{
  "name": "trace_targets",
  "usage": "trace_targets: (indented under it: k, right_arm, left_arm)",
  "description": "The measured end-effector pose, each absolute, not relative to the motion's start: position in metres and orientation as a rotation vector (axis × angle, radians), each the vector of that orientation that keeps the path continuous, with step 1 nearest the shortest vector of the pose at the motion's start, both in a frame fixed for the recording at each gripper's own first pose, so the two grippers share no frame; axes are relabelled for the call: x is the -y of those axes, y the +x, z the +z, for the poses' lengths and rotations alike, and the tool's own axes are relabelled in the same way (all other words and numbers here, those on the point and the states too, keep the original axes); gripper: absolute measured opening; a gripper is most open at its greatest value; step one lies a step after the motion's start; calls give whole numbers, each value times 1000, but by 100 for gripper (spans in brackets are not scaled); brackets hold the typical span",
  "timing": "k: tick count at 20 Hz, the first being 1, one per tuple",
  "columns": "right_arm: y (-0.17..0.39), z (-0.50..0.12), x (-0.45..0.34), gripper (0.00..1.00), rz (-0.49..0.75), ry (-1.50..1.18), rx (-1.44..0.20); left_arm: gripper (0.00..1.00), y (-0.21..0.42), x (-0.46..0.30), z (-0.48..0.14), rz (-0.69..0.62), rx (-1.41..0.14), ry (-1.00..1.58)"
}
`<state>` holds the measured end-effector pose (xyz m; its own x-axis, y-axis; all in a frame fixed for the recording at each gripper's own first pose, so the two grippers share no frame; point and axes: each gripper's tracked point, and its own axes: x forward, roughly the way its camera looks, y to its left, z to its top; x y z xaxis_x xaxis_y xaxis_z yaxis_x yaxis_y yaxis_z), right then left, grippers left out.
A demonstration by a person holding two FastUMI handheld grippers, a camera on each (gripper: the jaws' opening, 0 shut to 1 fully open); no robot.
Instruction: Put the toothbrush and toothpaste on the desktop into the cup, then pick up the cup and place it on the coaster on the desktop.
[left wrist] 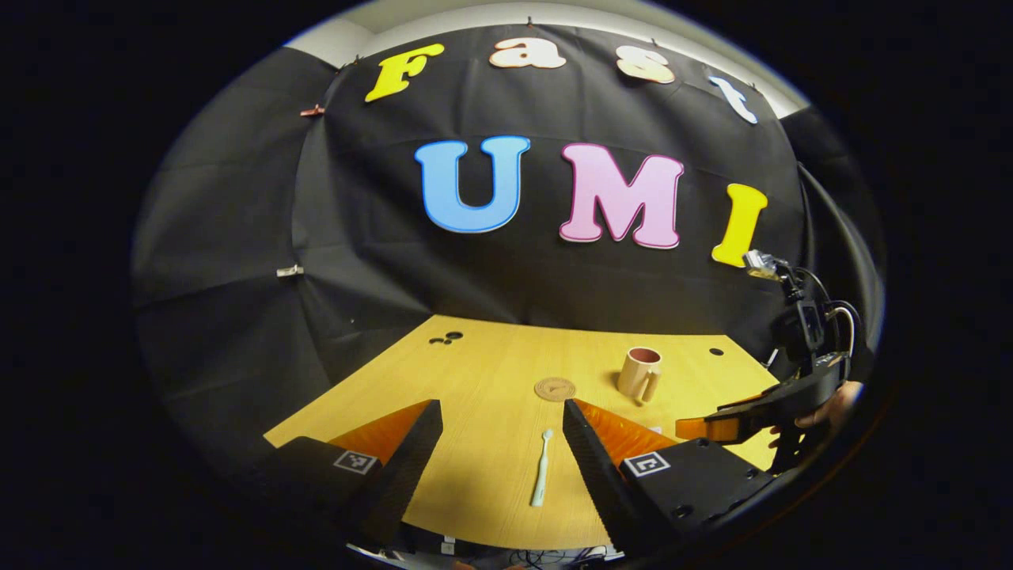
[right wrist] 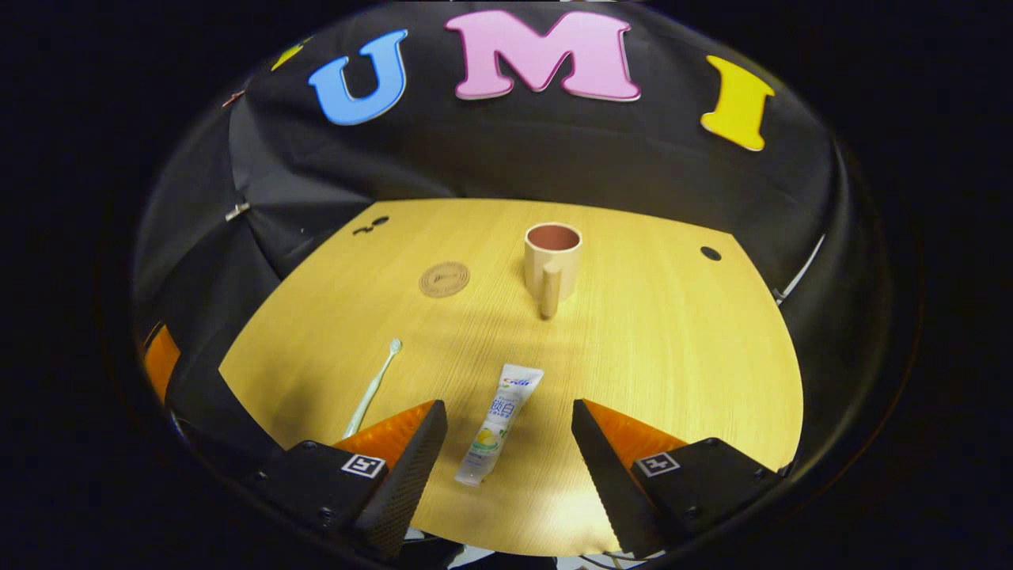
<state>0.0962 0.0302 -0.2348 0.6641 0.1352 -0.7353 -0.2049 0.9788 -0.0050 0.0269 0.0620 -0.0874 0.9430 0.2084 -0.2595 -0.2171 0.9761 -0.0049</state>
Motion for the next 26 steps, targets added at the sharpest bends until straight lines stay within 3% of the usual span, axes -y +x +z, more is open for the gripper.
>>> trace_targets:
  k: [10, 19, 21, 22, 23, 26]
  right_arm:
    - [113, -312, -32, 98, 170, -130, -1124]
    - [116, -350, -36, 98, 95, -87, -1232]
    - [114, -356, -32, 92, 73, -104, -1249]
    - [118, -355, -34, 82, 75, -104, -1223]
    - [118, -355, -33, 78, 76, -116, -1225]
    - [118, -356, -33, 73, 69, -113, -1231]
  left_arm:
    - [97, -6, -119, -129, 416, -359, -17]
    - [97, -3, -113, -134, 416, -375, 2]
    - [97, -1, -111, -133, 405, -376, 14]
    - [97, -2, -111, -132, 402, -378, 16]
    - [97, -2, -110, -133, 399, -379, 14]
    - [97, -2, -108, -139, 390, -400, 9]
